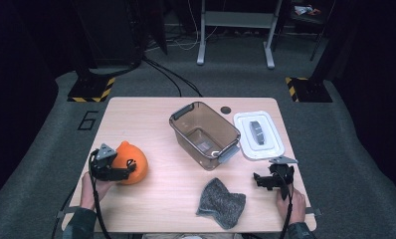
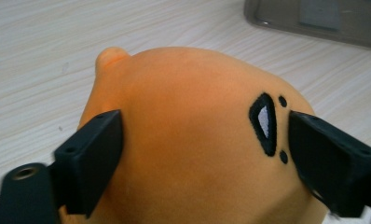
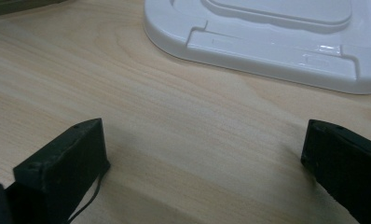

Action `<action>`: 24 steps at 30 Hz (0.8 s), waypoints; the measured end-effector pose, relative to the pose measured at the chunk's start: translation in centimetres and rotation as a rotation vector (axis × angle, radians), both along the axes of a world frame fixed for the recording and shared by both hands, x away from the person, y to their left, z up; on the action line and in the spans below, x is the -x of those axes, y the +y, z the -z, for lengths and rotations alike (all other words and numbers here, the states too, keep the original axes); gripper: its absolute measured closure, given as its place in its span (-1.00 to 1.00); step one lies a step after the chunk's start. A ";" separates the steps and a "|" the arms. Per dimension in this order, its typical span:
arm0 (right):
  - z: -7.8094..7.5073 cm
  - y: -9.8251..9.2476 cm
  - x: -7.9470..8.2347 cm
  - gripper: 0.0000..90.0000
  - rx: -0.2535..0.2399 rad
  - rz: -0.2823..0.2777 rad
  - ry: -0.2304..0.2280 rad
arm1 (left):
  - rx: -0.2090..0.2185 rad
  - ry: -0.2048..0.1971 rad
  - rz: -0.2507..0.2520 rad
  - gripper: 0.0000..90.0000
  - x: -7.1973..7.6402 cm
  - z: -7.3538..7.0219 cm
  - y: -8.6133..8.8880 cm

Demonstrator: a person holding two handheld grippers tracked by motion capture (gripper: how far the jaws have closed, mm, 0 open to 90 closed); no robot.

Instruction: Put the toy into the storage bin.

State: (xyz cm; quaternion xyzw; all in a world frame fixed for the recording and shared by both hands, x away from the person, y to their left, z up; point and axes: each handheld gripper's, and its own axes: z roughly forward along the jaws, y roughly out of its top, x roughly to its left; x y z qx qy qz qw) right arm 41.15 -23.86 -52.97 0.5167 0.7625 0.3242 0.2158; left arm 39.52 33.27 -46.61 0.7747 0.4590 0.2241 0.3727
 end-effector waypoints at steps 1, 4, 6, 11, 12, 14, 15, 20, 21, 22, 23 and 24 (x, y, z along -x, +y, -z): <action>0.0 0.0 0.0 -1.00 0.000 0.001 -0.001 | -0.001 0.001 0.005 -0.64 0.0 0.0 0.0; 0.0 0.0 0.0 -1.00 0.000 0.001 -0.001 | -0.005 -0.018 -0.007 -0.49 0.2 0.3 -0.3; 0.0 0.0 0.0 -1.00 0.000 0.000 -0.001 | -0.011 -0.024 -0.019 -0.30 0.3 0.4 -0.4; 0.0 0.0 0.0 -1.00 0.000 0.000 -0.001 | -0.038 -0.016 -0.028 -0.03 0.3 0.2 -0.7; 0.0 0.0 0.0 -1.00 0.000 0.000 -0.001 | -0.042 -0.018 -0.031 0.01 0.3 0.1 -0.7; 0.0 0.0 0.0 -1.00 0.000 0.001 0.000 | -0.047 -0.017 -0.035 0.09 0.3 0.0 -0.7; 0.0 0.0 0.0 -1.00 0.000 0.000 -0.001 | -0.042 -0.022 -0.034 0.13 0.4 0.0 -0.7; 0.0 0.0 0.0 -1.00 0.000 0.000 -0.001 | -0.026 -0.043 -0.048 0.23 0.7 -0.1 -0.5; 0.0 0.0 0.0 -1.00 0.000 0.000 -0.001 | -0.026 -0.048 -0.046 0.25 0.7 -0.1 -0.5; 0.0 0.0 0.0 -1.00 0.000 0.000 0.000 | -0.025 -0.058 -0.053 0.27 0.7 -0.2 -0.5; 0.0 0.0 0.0 -1.00 0.000 0.000 -0.001 | -0.027 -0.051 -0.047 0.28 0.7 -0.3 -0.5; 0.0 0.0 0.0 -1.00 0.000 0.000 0.000 | -0.028 -0.057 -0.046 0.29 0.7 -0.3 -0.5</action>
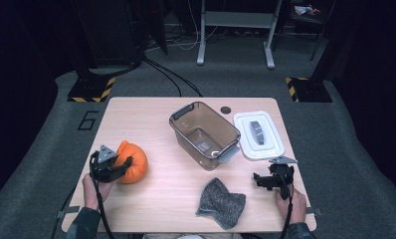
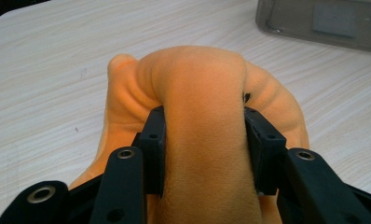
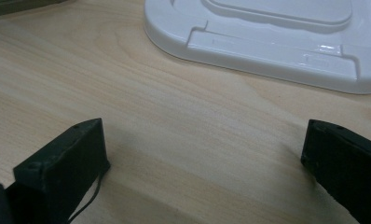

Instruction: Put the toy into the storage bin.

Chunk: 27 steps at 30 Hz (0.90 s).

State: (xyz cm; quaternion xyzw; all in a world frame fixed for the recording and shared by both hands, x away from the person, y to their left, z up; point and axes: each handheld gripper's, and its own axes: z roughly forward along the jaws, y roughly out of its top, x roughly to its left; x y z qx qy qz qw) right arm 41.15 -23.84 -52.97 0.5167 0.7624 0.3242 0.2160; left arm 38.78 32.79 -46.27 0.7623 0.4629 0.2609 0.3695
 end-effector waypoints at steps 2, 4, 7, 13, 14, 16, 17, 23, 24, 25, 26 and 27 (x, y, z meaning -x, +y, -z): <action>0.0 0.0 0.0 -1.00 0.000 0.000 0.000 | -0.001 -0.008 -0.002 0.31 0.1 -0.1 0.0; 0.0 0.0 0.0 -1.00 0.000 -0.001 0.001 | -0.002 -0.013 0.001 0.33 0.2 -0.3 0.0; 0.0 0.0 0.0 -1.00 0.000 0.000 0.000 | 0.012 -0.022 -0.004 0.33 0.3 -0.5 0.2; 0.0 0.0 0.0 -1.00 -0.001 0.000 0.001 | 0.018 -0.045 0.005 0.33 0.5 -1.8 0.2; 0.0 0.0 0.0 -1.00 -0.001 0.000 0.000 | 0.023 -0.046 0.006 0.33 0.5 -2.0 0.2; 0.0 0.0 0.0 -1.00 0.000 0.000 0.000 | 0.020 -0.054 0.012 0.33 0.4 -2.5 0.1; 0.0 0.0 0.0 -1.00 -0.001 0.000 0.000 | 0.021 -0.055 0.013 0.33 0.4 -2.7 0.0; 0.0 0.0 0.0 -1.00 0.000 0.000 -0.001 | 0.013 -0.063 0.024 0.30 -0.1 -3.7 -0.3; 0.0 0.0 0.0 -1.00 -0.001 0.001 0.000 | 0.011 -0.064 0.027 0.30 -0.2 -3.9 -0.3; 0.0 0.0 0.0 -1.00 0.000 0.000 -0.001 | 0.003 -0.065 0.034 0.29 -0.3 -4.1 -0.4; 0.0 0.0 0.0 -1.00 -0.001 -0.001 0.000 | 0.002 -0.070 0.033 0.29 -0.4 -4.2 -0.5; 0.0 0.0 0.0 -1.00 0.000 -0.001 -0.001 | 0.002 -0.072 0.032 0.29 -0.5 -4.4 -0.5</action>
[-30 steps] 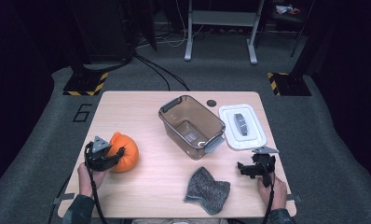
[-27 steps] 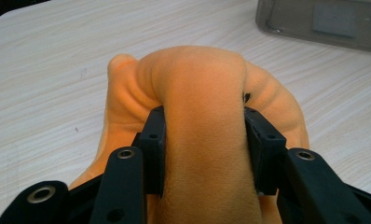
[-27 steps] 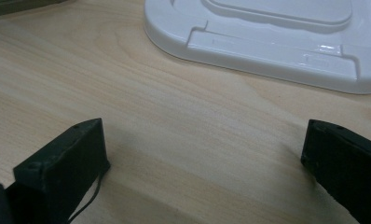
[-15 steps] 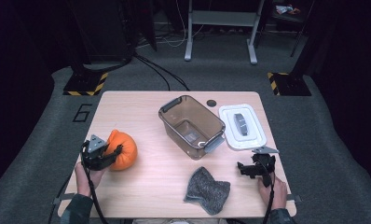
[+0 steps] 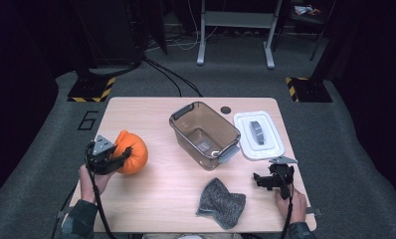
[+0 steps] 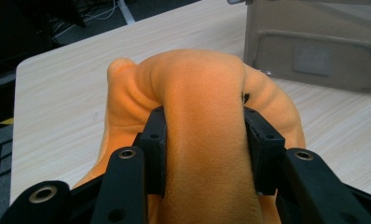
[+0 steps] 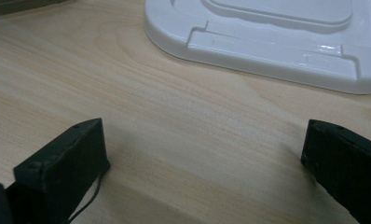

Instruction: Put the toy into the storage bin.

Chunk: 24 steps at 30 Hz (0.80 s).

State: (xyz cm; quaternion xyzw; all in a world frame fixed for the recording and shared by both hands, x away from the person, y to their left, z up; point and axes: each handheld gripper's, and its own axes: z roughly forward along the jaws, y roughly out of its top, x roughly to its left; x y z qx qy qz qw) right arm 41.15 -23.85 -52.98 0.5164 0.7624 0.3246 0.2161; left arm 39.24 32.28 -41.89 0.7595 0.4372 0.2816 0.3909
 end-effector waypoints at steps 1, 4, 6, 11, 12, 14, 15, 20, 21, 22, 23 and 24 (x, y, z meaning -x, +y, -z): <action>0.0 0.0 0.0 -1.00 0.000 0.000 0.000 | -0.001 -0.002 0.002 0.29 -0.1 -0.2 0.0; 0.0 0.0 0.0 -1.00 0.000 0.000 0.000 | 0.002 -0.006 0.007 0.29 -0.4 -0.6 -0.2; 0.0 0.0 0.0 -1.00 0.000 0.000 0.000 | -0.002 -0.013 0.009 0.29 -0.7 -0.9 -0.3; 0.0 0.0 0.0 -1.00 0.000 0.000 0.000 | -0.004 -0.017 0.017 0.29 -1.5 -1.8 -0.7; 0.0 0.0 0.0 -1.00 0.000 0.000 0.000 | -0.010 -0.020 0.022 0.29 -1.6 -2.1 -0.8; 0.0 0.0 0.0 -1.00 0.000 0.000 0.000 | -0.007 -0.027 0.023 0.29 -1.9 -2.5 -1.1; 0.0 0.0 0.0 -1.00 0.000 0.000 0.000 | -0.007 -0.029 0.025 0.29 -2.1 -2.7 -1.1; 0.0 0.0 0.0 -1.00 -0.001 0.000 0.000 | -0.011 -0.038 0.032 0.29 -2.9 -3.6 -1.6; 0.0 0.0 0.0 -1.00 0.000 0.000 0.000 | -0.011 -0.040 0.034 0.28 -3.1 -3.8 -1.7; 0.0 0.0 0.0 -1.00 0.000 0.000 0.000 | -0.015 -0.039 0.037 0.28 -3.2 -3.9 -1.7; 0.0 0.0 0.0 -1.00 0.000 0.000 0.000 | -0.018 -0.040 0.037 0.28 -3.4 -4.1 -1.8; 0.0 0.0 0.0 -1.00 0.000 0.000 0.000 | -0.016 -0.046 0.034 0.28 -3.5 -4.1 -1.9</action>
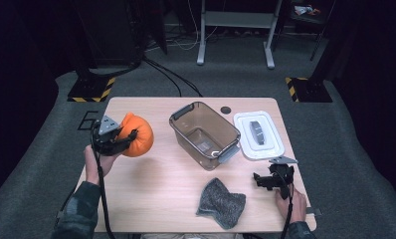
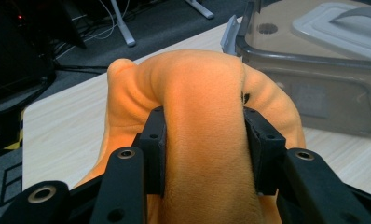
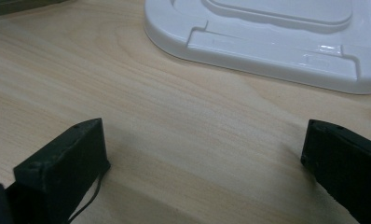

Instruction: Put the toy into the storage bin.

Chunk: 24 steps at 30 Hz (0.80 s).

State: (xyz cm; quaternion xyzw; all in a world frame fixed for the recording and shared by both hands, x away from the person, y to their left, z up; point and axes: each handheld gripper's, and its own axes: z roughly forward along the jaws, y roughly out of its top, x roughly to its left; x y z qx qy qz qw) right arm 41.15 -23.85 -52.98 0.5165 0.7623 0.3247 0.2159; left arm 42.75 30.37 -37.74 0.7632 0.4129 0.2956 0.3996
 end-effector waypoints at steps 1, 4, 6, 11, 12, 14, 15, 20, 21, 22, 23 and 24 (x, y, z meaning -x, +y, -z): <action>0.0 0.0 0.0 -1.00 0.000 0.000 0.000 | 0.001 0.000 -0.001 0.28 -0.1 -0.1 -0.1; 0.0 0.0 0.0 -1.00 0.000 0.000 0.000 | 0.002 -0.001 0.008 0.28 -0.6 -0.4 -0.4; 0.0 0.0 0.0 -1.00 0.000 0.000 0.000 | 0.000 -0.004 0.011 0.28 -0.9 -0.6 -0.7; 0.0 0.0 0.0 -1.00 0.000 0.000 0.000 | -0.003 -0.013 0.020 0.28 -1.3 -1.4 -1.2; 0.0 0.0 0.0 -1.00 0.000 0.000 0.000 | -0.003 -0.017 0.019 0.28 -1.4 -1.6 -1.3; 0.0 0.0 0.0 -1.00 0.000 0.000 0.001 | -0.006 -0.024 0.021 0.28 -1.5 -2.0 -1.5; 0.0 0.0 0.0 -1.00 0.000 0.000 0.000 | -0.007 -0.022 0.023 0.28 -1.6 -2.3 -1.6; 0.0 0.0 0.0 -1.00 0.000 0.000 0.000 | -0.015 -0.032 0.034 0.28 -2.1 -3.5 -2.4; 0.0 0.0 0.0 -1.00 0.001 0.000 0.000 | -0.018 -0.040 0.035 0.28 -2.3 -3.7 -2.7; 0.0 0.0 0.0 -1.00 0.000 0.000 0.000 | -0.019 -0.040 0.039 0.28 -2.4 -3.9 -2.9; 0.0 0.0 0.0 -1.00 0.000 0.000 0.000 | -0.020 -0.042 0.040 0.28 -2.6 -4.1 -3.1; 0.0 0.0 0.0 -1.00 0.000 0.000 0.000 | -0.018 -0.047 0.044 0.28 -2.7 -4.3 -3.4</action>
